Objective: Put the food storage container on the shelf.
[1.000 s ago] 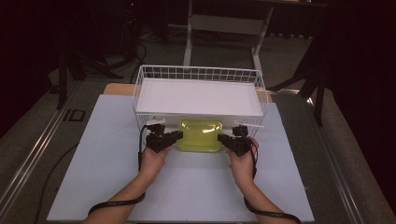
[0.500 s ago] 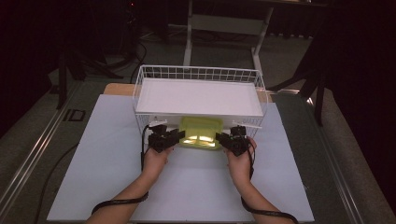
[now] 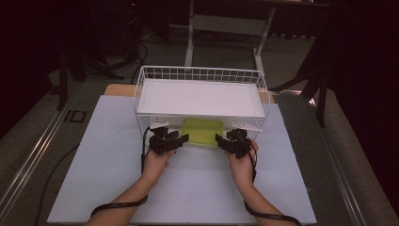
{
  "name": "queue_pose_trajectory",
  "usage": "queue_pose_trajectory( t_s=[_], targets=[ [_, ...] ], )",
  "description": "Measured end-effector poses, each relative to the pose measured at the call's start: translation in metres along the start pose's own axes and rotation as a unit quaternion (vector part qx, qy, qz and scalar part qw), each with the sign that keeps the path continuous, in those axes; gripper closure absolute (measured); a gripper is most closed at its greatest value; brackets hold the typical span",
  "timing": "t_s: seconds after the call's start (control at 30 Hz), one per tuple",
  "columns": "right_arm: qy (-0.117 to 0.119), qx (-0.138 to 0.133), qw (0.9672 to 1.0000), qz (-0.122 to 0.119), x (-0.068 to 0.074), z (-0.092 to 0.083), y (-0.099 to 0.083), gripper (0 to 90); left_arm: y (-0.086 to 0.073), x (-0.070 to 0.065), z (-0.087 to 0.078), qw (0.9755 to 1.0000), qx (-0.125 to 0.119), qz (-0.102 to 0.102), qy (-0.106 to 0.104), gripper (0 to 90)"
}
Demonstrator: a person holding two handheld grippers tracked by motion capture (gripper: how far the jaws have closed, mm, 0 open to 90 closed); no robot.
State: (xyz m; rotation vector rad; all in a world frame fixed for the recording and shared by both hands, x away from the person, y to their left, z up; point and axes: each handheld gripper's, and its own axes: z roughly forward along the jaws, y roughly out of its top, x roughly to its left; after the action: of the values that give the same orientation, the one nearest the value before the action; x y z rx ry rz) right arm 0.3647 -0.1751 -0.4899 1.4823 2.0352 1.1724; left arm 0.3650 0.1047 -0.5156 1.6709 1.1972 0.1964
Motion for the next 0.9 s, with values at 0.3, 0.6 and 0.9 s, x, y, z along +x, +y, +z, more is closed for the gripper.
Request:
queue_pose_trajectory(
  t_s=[0.3,0.6,0.9],
  targets=[
    [0.022,-0.016,0.9995,-0.018,0.015,-0.023,-0.002,45.1,-0.001,-0.002,-0.024,0.9983,-0.032,0.029,-0.038,23.5],
    [0.048,0.006,0.9984,-0.029,0.038,-0.026,-0.016,55.9,-0.013,-0.013,-0.042,0.9969,-0.013,0.069,-0.036,1.9],
    [0.053,0.044,0.9967,-0.041,0.049,-0.008,-0.029,84.5,-0.031,-0.017,-0.062,0.9947,-0.017,0.094,-0.039,1.9]
  ],
)
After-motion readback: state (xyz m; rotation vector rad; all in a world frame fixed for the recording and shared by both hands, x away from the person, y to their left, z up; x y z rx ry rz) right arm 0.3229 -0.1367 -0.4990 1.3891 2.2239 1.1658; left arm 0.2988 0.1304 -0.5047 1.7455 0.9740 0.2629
